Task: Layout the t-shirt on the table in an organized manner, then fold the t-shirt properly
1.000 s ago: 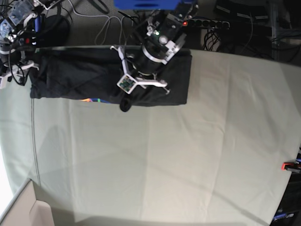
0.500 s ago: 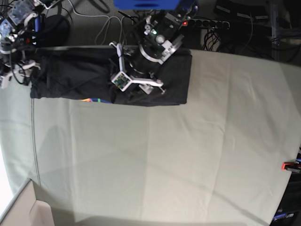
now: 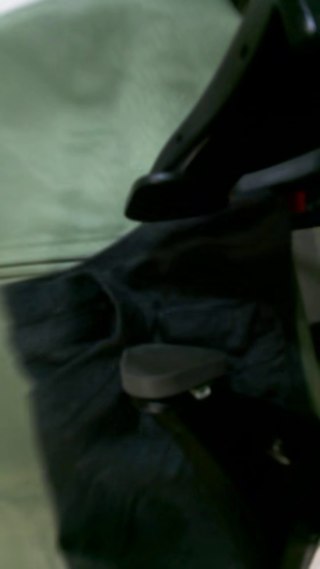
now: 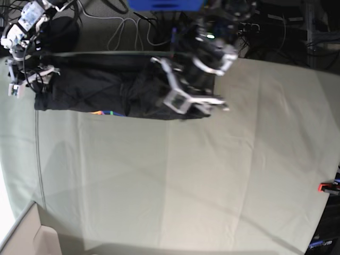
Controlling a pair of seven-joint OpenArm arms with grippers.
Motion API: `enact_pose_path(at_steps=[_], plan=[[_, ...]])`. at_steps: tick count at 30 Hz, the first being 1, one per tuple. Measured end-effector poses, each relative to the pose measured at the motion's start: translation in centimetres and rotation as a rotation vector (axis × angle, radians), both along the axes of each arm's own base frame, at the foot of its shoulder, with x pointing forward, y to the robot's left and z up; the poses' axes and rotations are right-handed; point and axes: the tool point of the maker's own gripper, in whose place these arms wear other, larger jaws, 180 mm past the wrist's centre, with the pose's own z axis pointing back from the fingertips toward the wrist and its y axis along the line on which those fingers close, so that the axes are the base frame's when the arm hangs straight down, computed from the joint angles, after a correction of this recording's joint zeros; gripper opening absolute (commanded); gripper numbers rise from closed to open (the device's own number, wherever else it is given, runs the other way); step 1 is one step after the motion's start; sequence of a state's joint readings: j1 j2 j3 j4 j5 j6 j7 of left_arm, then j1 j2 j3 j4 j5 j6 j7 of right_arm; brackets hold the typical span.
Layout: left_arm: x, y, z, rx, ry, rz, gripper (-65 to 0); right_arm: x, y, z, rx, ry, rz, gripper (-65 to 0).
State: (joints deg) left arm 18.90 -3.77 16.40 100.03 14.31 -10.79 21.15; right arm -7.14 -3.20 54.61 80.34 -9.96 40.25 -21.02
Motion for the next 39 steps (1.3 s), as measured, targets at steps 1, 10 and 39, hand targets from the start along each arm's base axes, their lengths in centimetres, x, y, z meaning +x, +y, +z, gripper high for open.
enact_pose_path(at_steps=[1,10,39], plan=[[0.4,1.4,-0.1,-0.012,0.012,0.044,-27.9,0.1,-0.2,-0.2,0.004,0.000,-0.001,-20.6],[1.5,9.7,-1.7,-0.089,0.091,0.249,-27.9,0.6,-1.2,-1.8,0.053,-0.001,-0.010,-20.6],[1.6,12.6,-2.8,-0.068,0.116,0.314,-27.9,2.8,0.4,2.6,0.008,-0.121,-0.022,-65.0]])
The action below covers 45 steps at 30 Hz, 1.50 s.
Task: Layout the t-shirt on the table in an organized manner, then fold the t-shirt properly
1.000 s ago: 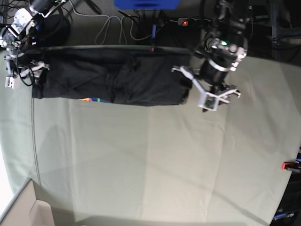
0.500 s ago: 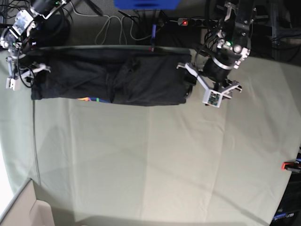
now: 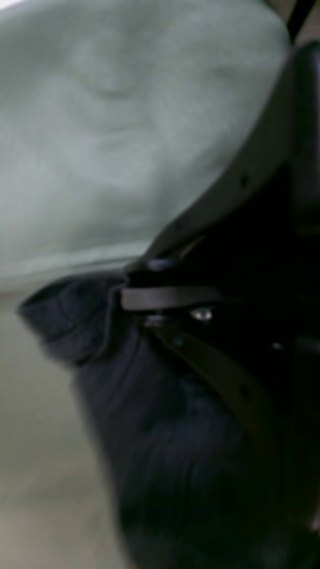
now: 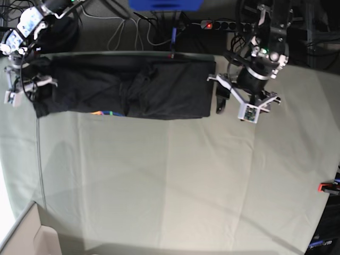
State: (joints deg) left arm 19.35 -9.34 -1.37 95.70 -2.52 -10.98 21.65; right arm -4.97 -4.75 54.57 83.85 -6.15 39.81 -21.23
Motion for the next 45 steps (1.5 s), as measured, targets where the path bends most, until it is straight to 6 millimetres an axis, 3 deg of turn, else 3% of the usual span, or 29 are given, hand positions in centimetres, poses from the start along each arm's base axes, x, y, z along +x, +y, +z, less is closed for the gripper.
enact_pose_path(at_steps=[4,9,12,19,25,31,38,41,45], plan=[[0.2,0.9,0.1,0.011,-0.005,0.021,-27.9,1.1,1.2,2.5,-0.043,-0.059,0.031,-65.0],[0.1,0.7,0.1,0.009,-0.003,0.017,-27.9,0.8,4.2,2.2,-0.047,-0.025,0.134,-65.0],[0.1,0.7,0.1,0.009,-0.003,0.016,-27.9,1.2,5.3,3.2,-0.072,-0.037,0.180,-65.0],[0.2,1.0,0.1,0.014,-0.003,0.017,-27.9,1.5,9.5,7.4,-0.078,-0.133,0.295,-65.0],[0.6,4.7,0.6,0.056,-0.020,0.093,-27.9,1.6,15.3,7.5,0.001,-0.101,0.453,-65.0],[0.7,9.3,1.5,0.097,-0.040,0.207,-27.9,2.3,22.8,7.5,0.086,-0.110,0.648,-65.0],[-1.5,14.2,1.4,0.145,-0.014,0.327,-27.9,2.7,30.0,9.3,0.154,-0.181,0.840,-65.0],[-1.8,15.7,2.1,0.162,-0.035,0.360,-27.9,2.9,31.9,8.8,0.190,-0.180,0.886,-65.0],[-2.6,17.6,2.3,0.180,-0.029,0.412,-27.9,2.5,32.8,5.9,0.233,-0.103,0.903,-65.0]])
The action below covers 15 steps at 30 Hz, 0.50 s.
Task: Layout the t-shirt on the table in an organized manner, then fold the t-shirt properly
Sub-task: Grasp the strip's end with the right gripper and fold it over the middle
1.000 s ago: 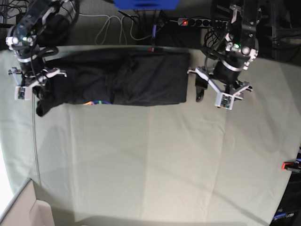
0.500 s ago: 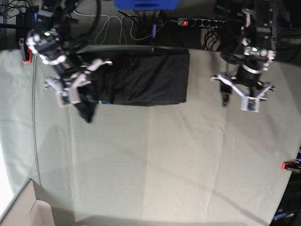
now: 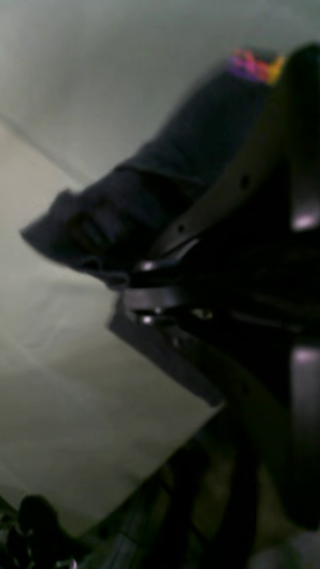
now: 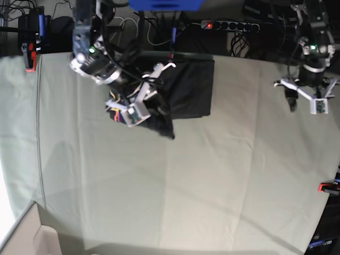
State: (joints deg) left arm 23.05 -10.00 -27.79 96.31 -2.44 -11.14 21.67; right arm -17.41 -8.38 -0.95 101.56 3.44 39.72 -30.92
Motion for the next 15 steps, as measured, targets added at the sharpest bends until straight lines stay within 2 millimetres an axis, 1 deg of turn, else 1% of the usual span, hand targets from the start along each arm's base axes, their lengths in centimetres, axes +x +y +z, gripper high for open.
enact_pose_path(at_steps=[2,5,7,11,15], plan=[[-0.2,0.5,0.1,0.005,-0.001,0.012,-27.9,-0.2,0.1,-0.8,0.000,0.025,0.006,-65.0],[-0.4,0.5,0.0,0.001,0.002,0.012,-27.9,0.1,0.5,-1.0,0.006,0.025,0.015,-65.0],[-0.7,0.6,-0.1,0.002,0.010,0.013,-27.9,-0.3,1.5,-1.1,0.010,0.030,0.046,-65.0],[-0.7,0.4,-0.2,-0.004,0.009,0.015,-27.9,-0.8,4.1,-0.3,0.034,0.015,0.119,-65.0],[-0.8,0.5,-0.2,0.001,0.012,0.016,-27.9,-0.7,5.1,-0.1,0.043,0.005,0.148,-65.0]])
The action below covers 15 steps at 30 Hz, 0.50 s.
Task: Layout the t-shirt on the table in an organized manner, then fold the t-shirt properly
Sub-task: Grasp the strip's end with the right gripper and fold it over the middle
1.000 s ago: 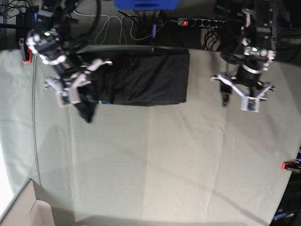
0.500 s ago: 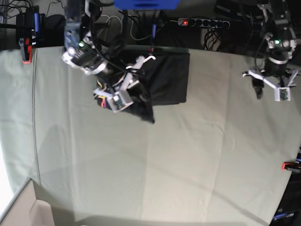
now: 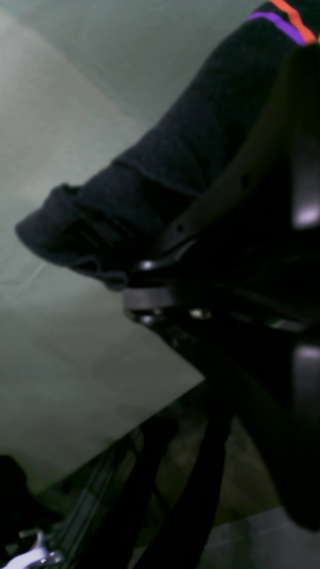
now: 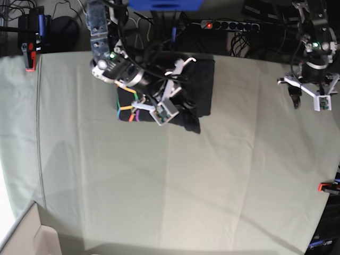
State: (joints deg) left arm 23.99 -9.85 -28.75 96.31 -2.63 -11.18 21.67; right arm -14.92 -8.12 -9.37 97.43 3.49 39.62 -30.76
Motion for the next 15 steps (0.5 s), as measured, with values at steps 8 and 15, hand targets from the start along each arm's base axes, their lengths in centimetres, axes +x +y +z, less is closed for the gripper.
enact_pose_path(at_steps=[8,15], plan=[[-0.5,0.1,-0.2,0.004,0.010,-0.002,-27.9,0.6,0.9,-1.6,-0.014,0.040,0.038,-59.6],[-0.7,0.2,-0.3,0.005,0.017,-0.002,-27.9,-1.1,4.0,-0.7,0.014,0.024,0.135,-35.9]])
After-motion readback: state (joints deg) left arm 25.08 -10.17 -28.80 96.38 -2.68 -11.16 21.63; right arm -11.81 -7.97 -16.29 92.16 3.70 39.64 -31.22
